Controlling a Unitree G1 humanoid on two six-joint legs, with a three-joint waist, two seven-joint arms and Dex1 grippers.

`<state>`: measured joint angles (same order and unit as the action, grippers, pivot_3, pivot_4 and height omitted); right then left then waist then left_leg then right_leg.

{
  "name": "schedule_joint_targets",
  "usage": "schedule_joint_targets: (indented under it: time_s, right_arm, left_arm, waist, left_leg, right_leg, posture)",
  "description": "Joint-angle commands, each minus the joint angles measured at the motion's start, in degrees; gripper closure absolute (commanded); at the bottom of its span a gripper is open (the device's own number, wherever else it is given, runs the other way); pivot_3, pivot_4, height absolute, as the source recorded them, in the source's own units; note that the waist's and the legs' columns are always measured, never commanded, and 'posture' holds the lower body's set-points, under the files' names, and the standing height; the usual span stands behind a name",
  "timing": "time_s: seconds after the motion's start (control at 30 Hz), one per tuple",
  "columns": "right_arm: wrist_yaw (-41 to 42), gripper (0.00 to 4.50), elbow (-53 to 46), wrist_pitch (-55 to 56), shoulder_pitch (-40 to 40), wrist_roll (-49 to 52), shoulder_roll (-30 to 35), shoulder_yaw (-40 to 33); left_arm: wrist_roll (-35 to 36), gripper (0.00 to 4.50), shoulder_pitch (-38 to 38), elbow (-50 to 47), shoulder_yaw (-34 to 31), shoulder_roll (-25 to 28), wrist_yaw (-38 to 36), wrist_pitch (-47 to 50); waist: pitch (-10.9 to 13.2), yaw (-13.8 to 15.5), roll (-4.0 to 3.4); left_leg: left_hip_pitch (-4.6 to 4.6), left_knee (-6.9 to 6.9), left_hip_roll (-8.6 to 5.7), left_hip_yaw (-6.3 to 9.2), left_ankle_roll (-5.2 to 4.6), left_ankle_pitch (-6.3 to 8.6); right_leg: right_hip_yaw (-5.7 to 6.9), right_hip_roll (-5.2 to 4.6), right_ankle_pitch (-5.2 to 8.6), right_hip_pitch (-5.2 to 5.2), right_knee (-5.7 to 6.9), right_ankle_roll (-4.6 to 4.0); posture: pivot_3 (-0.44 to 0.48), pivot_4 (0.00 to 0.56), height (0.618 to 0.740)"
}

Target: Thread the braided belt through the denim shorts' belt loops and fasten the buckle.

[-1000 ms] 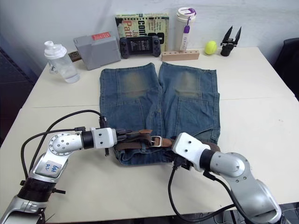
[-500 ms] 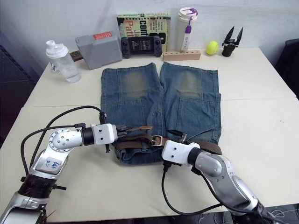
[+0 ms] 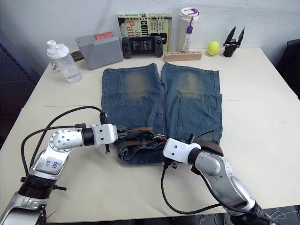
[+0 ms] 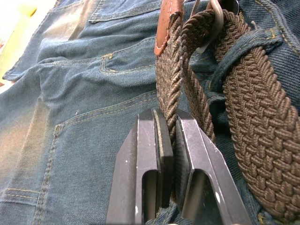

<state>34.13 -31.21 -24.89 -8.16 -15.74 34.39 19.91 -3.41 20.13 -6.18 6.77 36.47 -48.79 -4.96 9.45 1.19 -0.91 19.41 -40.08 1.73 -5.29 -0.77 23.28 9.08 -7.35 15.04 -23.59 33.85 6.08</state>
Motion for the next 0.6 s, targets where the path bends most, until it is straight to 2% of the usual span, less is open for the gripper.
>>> schedule_joint_targets:
  time_s: [0.03,0.1,0.3,0.6]
  right_arm:
    - [0.0,4.36,-0.5,6.3,-2.8,-4.0,2.1,0.8]
    - [-0.8,4.36,1.3,12.6,-4.2,-6.0,3.5,1.5]
    - [-2.3,4.36,5.6,21.6,-5.7,-9.5,4.8,0.8]
    - [-2.8,4.36,9.9,28.7,-8.3,-10.8,4.6,-1.1]
  left_arm:
    - [0.4,4.5,1.6,-0.4,0.1,0.9,-0.7,-0.1]
    - [0.8,4.5,2.2,-0.1,0.4,1.2,-1.7,0.0]
    - [2.2,4.5,4.6,0.7,-0.3,2.4,-4.0,1.2]
    - [2.1,4.5,7.6,2.2,1.5,7.0,-10.2,0.8]
  waist:
    - [0.0,0.0,0.0]
    - [0.0,0.0,0.0]
    - [0.0,-0.2,0.02]
    - [0.0,-0.9,0.04]
  left_leg:
    - [0.0,0.0,0.0,0.0,0.0,0.0]
    - [0.0,0.0,0.0,-0.01,0.0,0.0]
    - [0.0,0.02,0.01,-0.02,0.0,0.0]
    - [0.01,0.01,0.02,-0.02,0.0,0.0]
  right_leg:
    - [0.0,0.0,0.0,0.0,0.0,0.0]
    - [0.0,0.0,0.0,-0.01,0.0,0.0]
    - [0.01,0.02,0.0,-0.01,-0.01,0.0]
    - [0.01,0.02,0.01,-0.02,0.0,0.0]
  posture:
    - [0.0,0.15,0.731]
    - [0.0,0.15,0.731]
    - [0.0,0.15,0.731]
    - [0.0,0.15,0.731]
